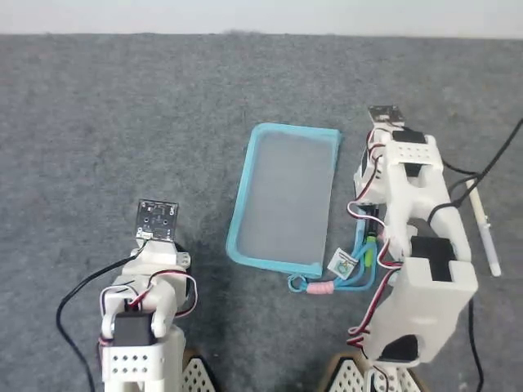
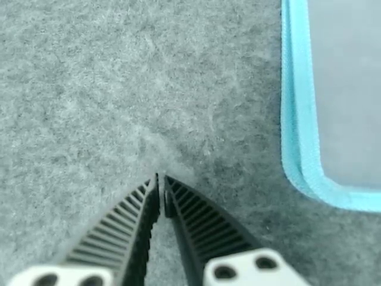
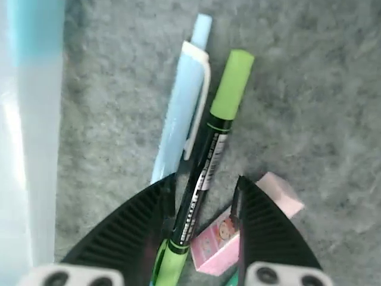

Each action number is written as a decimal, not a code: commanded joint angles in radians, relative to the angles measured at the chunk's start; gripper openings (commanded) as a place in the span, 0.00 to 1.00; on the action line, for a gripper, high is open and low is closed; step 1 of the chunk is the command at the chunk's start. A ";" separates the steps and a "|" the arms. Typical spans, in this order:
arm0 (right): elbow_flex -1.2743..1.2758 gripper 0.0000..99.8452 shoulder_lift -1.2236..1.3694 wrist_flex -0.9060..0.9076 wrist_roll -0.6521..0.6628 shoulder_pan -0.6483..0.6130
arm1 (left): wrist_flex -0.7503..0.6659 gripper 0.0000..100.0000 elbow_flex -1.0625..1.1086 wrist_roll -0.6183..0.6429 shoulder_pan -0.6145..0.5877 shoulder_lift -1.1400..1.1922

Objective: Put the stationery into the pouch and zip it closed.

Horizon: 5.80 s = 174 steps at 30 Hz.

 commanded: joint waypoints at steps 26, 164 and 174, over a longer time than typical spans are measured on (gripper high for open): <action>-0.381 0.01 -0.397 0.463 0.308 0.131 | 0.006 0.02 -0.005 0.015 0.000 0.012; -0.502 0.16 0.179 0.240 0.557 0.506 | 0.006 0.02 -0.005 0.014 0.000 0.012; -0.503 0.18 0.088 0.378 0.543 0.440 | 0.006 0.02 -0.005 0.014 0.002 0.012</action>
